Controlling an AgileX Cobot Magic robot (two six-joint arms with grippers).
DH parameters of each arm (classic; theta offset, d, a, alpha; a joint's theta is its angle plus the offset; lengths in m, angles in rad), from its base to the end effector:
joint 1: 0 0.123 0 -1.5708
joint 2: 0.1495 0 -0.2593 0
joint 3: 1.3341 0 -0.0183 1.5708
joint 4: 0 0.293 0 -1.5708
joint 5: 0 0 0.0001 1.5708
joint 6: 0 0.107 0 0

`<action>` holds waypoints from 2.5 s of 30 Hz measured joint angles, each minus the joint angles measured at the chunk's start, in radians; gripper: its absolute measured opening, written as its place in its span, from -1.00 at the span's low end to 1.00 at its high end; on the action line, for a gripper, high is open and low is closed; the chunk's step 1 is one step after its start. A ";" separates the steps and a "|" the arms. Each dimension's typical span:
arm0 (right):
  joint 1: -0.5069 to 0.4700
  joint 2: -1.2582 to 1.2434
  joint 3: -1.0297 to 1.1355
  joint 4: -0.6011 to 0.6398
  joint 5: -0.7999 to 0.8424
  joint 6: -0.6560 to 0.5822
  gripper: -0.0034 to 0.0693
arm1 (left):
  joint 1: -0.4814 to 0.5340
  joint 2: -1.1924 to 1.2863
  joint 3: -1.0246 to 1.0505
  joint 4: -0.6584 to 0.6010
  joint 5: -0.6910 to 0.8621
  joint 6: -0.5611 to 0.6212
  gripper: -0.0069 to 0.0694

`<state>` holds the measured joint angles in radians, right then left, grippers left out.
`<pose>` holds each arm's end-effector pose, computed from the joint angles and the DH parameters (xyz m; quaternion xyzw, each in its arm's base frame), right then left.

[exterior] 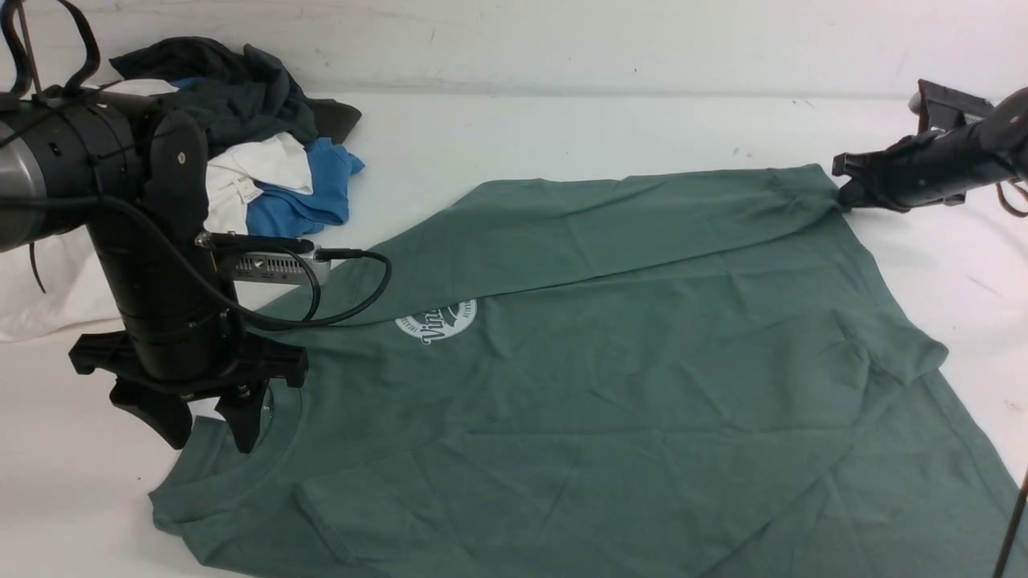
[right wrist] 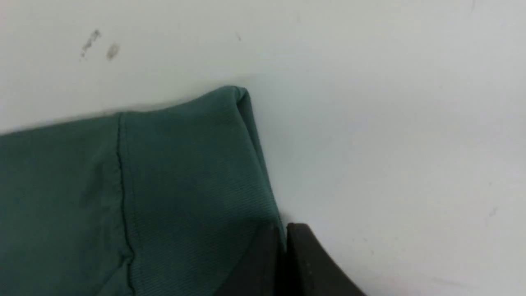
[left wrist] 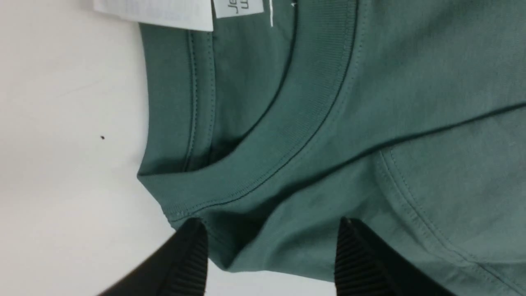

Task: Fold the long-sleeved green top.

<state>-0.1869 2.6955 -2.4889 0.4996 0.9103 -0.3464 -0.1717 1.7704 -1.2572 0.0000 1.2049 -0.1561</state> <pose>0.5945 -0.0712 0.1005 0.0193 0.9382 0.1523 0.3101 0.3513 -0.0609 0.1554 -0.0078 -0.9995 -0.0049 0.0296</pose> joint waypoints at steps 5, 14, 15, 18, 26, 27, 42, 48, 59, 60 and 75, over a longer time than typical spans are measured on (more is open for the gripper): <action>0.001 -0.051 -0.106 -0.120 0.152 0.084 -0.92 | 0.000 0.000 -0.003 0.000 0.000 -0.008 0.22; 0.017 -0.268 -0.185 -0.273 0.328 0.281 -0.92 | 0.000 0.000 -0.153 0.008 0.003 -0.008 0.22; 0.019 -0.284 -0.185 -0.284 0.340 0.294 -0.92 | 0.000 0.000 -0.167 0.011 0.004 -0.008 0.22; 0.038 -0.374 -0.155 -0.337 0.355 0.357 -0.92 | 0.000 0.000 -0.203 0.015 0.005 -0.008 0.22; 0.080 -0.782 0.386 -0.361 0.351 0.397 -0.92 | 0.000 0.001 -0.213 0.016 0.008 0.011 0.22; 0.080 -0.855 0.518 -0.361 0.349 0.403 -0.92 | 0.000 0.001 -0.213 0.016 0.008 0.011 0.22; 0.080 -1.070 1.456 -0.465 0.033 0.446 -0.91 | 0.000 0.001 -0.213 0.019 0.009 0.012 0.22; 0.080 -1.003 1.473 -0.466 -0.019 0.448 -0.54 | 0.000 0.002 -0.213 0.019 0.009 0.012 0.22; 0.080 -1.070 1.340 -0.485 0.275 0.426 0.20 | 0.000 -0.020 -0.259 0.017 0.019 0.099 0.22; 0.080 -1.097 1.337 -0.487 0.282 0.423 0.21 | 0.000 -0.037 -0.249 0.009 0.019 0.100 0.22; 0.079 -1.534 1.680 -0.340 0.317 0.398 0.21 | -0.055 -0.213 0.291 -0.117 -0.062 -0.035 0.16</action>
<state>-0.1077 1.1617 -0.8090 0.1601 1.2271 0.0518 -0.2266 1.5575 -0.9665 -0.1173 1.1427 -0.1911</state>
